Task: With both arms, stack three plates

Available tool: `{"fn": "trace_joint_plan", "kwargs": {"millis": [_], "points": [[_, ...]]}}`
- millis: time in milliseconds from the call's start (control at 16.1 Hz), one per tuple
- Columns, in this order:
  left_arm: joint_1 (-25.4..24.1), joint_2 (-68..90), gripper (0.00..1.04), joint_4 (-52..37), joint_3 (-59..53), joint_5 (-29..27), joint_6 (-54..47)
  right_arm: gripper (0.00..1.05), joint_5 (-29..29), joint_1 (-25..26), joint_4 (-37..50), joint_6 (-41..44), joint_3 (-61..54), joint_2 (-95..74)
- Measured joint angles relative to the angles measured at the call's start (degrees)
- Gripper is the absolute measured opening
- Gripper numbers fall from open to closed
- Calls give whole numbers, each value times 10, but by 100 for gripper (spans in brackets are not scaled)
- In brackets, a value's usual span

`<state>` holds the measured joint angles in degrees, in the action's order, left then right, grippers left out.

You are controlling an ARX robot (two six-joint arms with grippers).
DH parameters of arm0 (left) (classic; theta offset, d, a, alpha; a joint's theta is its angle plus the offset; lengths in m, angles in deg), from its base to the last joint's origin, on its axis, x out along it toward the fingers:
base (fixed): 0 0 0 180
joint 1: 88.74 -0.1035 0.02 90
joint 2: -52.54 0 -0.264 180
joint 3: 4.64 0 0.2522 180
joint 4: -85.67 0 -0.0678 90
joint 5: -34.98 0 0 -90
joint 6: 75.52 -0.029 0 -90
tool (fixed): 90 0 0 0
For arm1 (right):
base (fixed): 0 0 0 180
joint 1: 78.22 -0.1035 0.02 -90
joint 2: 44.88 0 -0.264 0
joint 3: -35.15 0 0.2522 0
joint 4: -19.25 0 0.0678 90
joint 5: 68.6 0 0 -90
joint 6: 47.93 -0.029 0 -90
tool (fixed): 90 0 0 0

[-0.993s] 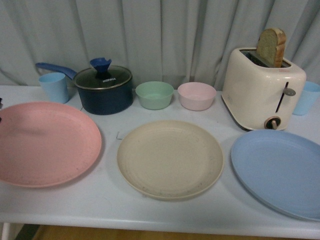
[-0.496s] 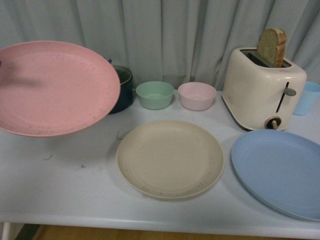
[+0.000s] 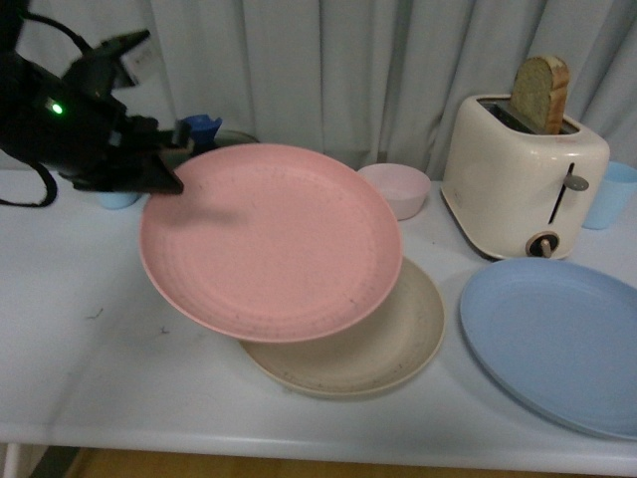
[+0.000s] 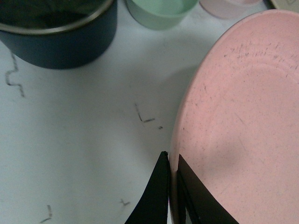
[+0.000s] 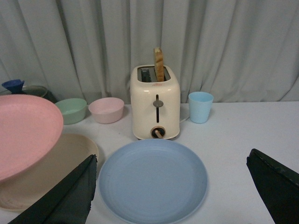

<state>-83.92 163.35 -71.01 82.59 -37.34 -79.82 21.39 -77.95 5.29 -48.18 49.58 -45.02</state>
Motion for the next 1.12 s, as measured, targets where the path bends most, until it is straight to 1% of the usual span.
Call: {"fn": "trace_joint_plan", "kwargs": {"millis": [248,682,745,869,931,1055,1117], "points": [[33,62,3,-13,21,-16,40,98,0,0,0,0,0,0],[60,156,3,0,79,-45,77,98,0,0,0,0,0,0],[62,162,9,-3,84,-45,85,98,0,0,0,0,0,0],[65,165,33,0,88,-42,88,98,0,0,0,0,0,0],[65,164,42,0,88,-41,89,98,0,0,0,0,0,0],[65,142,69,-2,73,-39,83,98,0,0,0,0,0,0],[60,100,86,-11,40,-38,70,98,0,0,0,0,0,0]]}}
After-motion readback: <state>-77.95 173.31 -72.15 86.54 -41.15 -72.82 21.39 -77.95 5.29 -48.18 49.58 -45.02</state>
